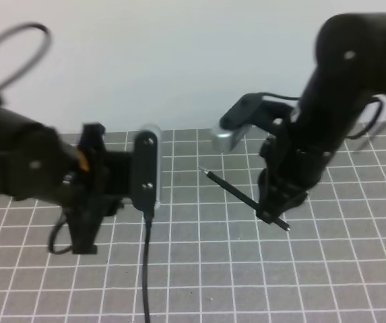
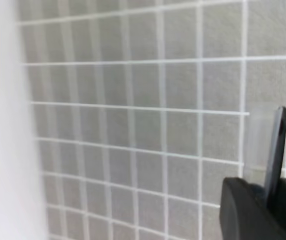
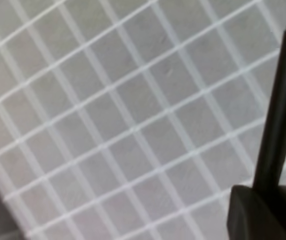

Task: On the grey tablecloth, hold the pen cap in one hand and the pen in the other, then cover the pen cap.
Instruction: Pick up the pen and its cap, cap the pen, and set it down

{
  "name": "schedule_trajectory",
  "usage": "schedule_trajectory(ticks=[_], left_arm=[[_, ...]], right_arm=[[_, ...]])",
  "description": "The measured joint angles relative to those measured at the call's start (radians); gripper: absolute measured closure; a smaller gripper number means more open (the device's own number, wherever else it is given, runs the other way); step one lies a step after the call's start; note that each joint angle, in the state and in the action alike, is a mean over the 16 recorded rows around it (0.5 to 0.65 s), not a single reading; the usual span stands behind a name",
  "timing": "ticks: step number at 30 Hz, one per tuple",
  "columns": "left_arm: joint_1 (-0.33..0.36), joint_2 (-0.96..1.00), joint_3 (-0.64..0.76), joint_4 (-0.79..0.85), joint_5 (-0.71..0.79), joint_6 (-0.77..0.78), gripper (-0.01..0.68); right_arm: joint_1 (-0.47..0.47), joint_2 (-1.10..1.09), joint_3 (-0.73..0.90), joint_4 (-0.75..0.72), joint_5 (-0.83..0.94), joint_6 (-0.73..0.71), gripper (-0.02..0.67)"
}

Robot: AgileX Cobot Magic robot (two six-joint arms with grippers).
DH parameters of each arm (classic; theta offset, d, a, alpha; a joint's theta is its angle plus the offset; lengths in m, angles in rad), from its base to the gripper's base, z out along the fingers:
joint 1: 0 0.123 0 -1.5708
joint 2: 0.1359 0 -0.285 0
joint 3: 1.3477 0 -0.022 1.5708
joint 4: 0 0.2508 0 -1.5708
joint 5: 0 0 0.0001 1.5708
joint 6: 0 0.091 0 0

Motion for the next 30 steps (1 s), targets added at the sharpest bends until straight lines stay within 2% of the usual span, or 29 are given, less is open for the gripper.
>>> schedule_trajectory(ticks=[8, 15, 23, 30], left_arm=[[0.0, -0.181, 0.078, -0.024, -0.017, 0.032, 0.594], [-0.001, -0.292, 0.219, -0.086, -0.091, 0.17, 0.594], [-0.047, -0.382, 0.417, -0.214, -0.298, 0.434, 0.594], [-0.141, -0.427, 0.571, -0.292, -0.534, 0.572, 0.594]], right_arm=[[0.005, -0.179, 0.187, 0.074, 0.0, 0.053, 0.652], [0.034, -0.268, 0.352, 0.143, 0.0, 0.051, 0.652], [0.096, -0.29, 0.471, 0.203, 0.0, 0.068, 0.652], [0.133, -0.29, 0.511, 0.251, 0.0, 0.075, 0.652]])
